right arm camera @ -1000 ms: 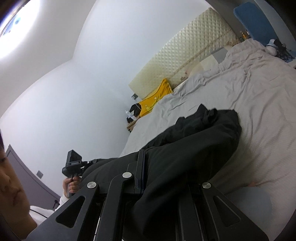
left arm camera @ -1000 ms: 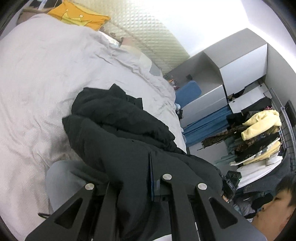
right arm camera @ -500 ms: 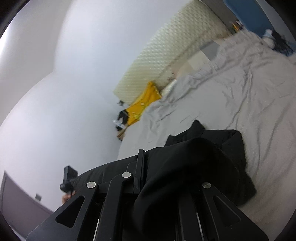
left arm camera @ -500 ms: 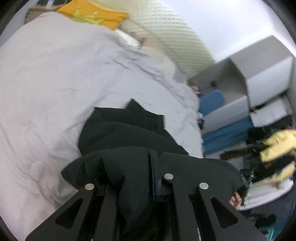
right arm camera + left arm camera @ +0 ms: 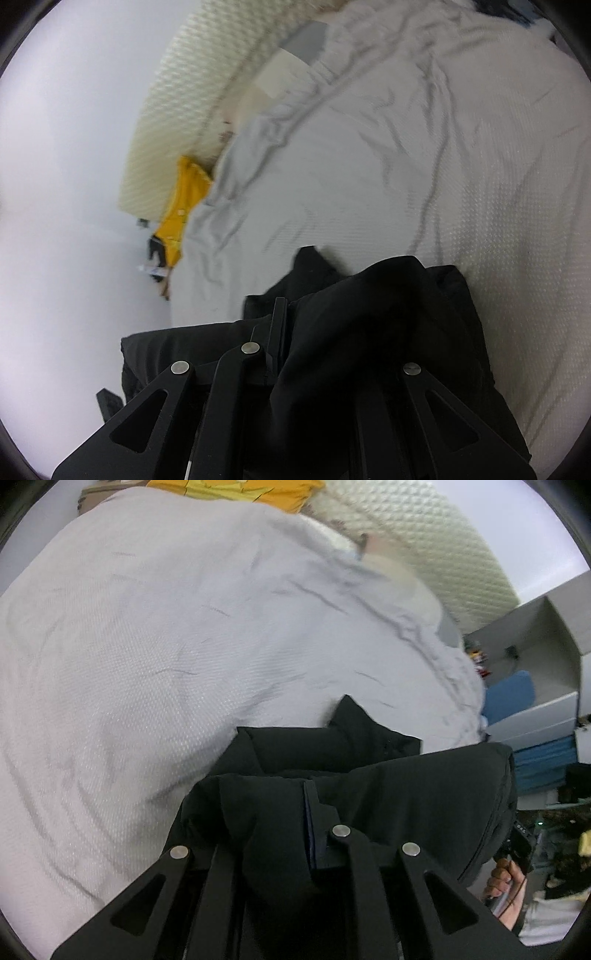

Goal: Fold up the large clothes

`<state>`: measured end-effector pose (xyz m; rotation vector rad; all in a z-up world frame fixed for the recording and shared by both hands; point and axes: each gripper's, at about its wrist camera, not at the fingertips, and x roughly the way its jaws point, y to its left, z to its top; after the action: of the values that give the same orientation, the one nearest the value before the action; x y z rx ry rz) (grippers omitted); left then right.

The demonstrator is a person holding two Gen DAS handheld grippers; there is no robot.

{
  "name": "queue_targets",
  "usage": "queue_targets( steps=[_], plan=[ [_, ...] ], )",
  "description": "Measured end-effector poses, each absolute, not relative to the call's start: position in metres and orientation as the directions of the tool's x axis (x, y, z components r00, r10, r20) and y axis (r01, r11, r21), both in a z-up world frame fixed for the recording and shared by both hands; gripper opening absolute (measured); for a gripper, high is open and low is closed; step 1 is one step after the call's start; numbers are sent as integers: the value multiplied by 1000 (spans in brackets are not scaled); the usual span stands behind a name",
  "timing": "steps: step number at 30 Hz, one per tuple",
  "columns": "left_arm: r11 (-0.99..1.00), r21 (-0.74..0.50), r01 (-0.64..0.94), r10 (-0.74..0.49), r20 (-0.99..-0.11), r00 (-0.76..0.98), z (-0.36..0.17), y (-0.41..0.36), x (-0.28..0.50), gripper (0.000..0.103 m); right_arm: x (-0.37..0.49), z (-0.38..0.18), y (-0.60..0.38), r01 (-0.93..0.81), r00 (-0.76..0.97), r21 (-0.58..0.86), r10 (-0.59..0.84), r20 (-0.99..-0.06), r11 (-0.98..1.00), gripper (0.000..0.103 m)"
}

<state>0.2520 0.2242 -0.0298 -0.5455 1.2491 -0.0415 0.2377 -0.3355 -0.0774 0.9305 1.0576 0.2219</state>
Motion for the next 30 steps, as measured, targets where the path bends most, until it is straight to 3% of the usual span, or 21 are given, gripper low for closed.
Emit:
queue_targets(
  steps=[9, 16, 23, 25, 27, 30],
  plan=[
    [879, -386, -281, -321, -913, 253, -88, 214, 301, 11, 272, -131, -332, 311, 451, 734, 586, -673, 604, 6],
    [838, -461, -293, -408, -885, 226, -108, 223, 312, 11, 278, -152, -338, 315, 425, 773, 646, -634, 551, 6],
    [797, -564, -215, -526, -824, 213, -91, 239, 283, 11, 263, -148, -348, 251, 426, 839, 724, -543, 483, 19],
    [784, -588, -198, -551, -807, 214, -81, 246, 264, 11, 251, -141, -349, 224, 421, 847, 735, -531, 483, 25],
    [770, -610, -187, -573, -790, 217, -71, 255, 244, 12, 240, -132, -352, 203, 424, 855, 745, -516, 477, 40],
    [768, -617, -171, -580, -784, 224, -52, 267, 212, 12, 225, -113, -358, 170, 432, 850, 737, -520, 499, 50]
  ],
)
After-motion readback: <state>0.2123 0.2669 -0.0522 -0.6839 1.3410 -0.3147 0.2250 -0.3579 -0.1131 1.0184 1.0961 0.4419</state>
